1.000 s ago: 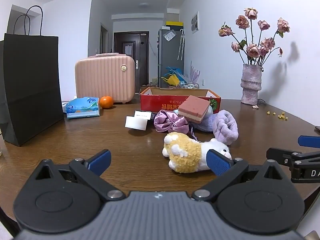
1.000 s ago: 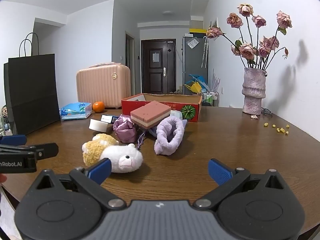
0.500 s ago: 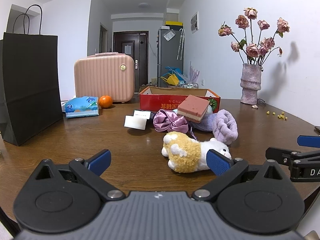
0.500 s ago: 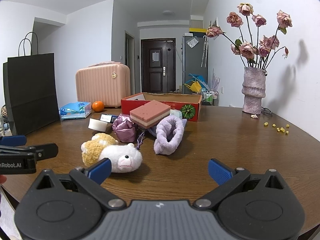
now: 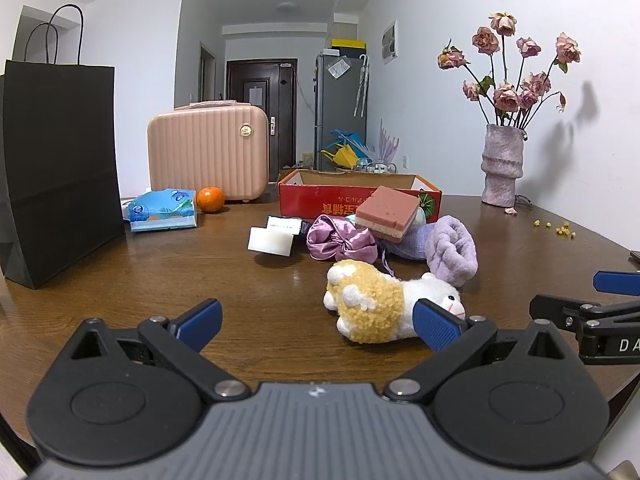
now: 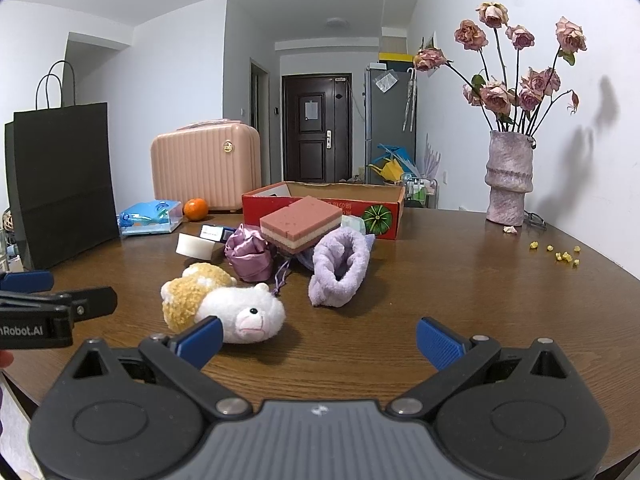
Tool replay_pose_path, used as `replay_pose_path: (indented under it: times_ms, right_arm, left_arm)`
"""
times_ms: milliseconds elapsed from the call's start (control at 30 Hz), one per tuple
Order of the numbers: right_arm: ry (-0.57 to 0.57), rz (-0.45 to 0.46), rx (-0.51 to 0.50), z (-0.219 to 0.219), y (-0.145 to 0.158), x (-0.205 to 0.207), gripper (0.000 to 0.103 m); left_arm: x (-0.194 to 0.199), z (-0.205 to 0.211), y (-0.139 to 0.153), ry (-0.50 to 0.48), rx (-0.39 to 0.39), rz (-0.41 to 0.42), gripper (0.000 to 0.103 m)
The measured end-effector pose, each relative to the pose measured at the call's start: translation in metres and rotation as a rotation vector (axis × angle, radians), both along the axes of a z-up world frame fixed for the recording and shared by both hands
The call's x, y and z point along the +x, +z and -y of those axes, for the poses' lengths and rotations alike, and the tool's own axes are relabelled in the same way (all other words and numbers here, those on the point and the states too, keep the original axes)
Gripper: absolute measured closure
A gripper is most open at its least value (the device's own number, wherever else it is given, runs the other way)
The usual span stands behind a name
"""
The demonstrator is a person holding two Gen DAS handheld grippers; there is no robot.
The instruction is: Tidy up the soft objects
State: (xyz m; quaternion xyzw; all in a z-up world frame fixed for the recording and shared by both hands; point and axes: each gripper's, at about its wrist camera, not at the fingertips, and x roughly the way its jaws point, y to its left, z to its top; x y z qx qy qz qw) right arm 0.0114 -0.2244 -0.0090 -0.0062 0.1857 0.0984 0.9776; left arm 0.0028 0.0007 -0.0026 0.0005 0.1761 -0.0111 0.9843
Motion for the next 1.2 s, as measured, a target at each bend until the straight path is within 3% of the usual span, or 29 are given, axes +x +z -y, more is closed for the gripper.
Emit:
replay_pose_path:
  times_ms: [1200]
  right_arm:
    - [0.006,-0.019,-0.005,-0.0035,-0.0035,0.0043,0.0]
  left_arm:
    - [0.0014,0.0001,-0.0019,0.0,-0.001,-0.002,0.0]
